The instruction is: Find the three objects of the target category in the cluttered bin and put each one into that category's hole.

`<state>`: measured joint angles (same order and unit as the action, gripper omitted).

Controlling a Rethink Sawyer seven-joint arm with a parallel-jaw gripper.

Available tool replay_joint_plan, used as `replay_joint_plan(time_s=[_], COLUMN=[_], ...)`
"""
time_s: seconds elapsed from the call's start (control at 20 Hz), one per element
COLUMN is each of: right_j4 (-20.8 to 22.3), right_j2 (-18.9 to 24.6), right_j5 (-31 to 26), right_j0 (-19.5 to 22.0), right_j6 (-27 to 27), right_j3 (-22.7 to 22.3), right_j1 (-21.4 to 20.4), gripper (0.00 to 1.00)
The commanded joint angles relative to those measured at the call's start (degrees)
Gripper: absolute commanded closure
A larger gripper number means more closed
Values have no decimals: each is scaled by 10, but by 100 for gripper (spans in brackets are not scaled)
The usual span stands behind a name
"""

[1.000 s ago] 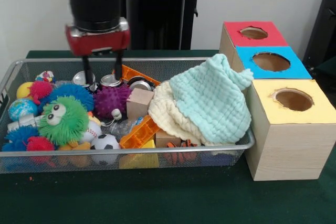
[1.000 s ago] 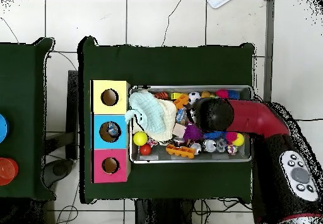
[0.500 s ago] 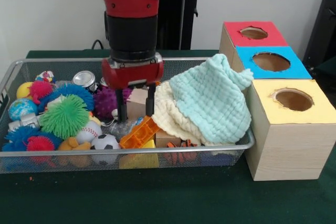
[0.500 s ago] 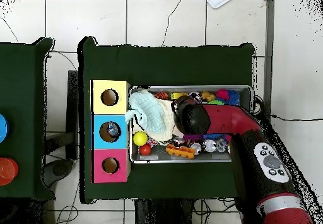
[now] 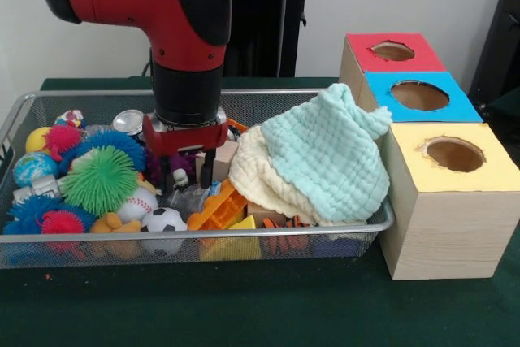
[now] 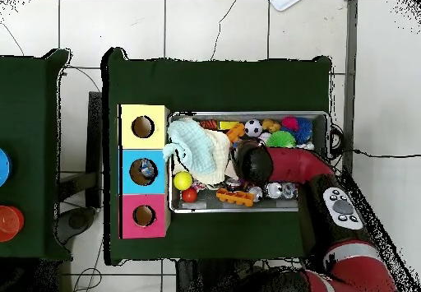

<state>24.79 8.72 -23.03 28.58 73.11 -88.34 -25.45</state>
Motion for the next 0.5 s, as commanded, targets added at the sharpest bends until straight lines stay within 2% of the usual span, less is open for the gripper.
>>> replay_joint_plan(time_s=[0.05, 0.5], right_j4=[-28, -42], right_j2=[-32, -6], right_j5=[-101, -37], right_j0=[-22, -8], right_j6=[93, 93], right_j3=[39, 35], right_j1=[50, 98], gripper=[0, 0])
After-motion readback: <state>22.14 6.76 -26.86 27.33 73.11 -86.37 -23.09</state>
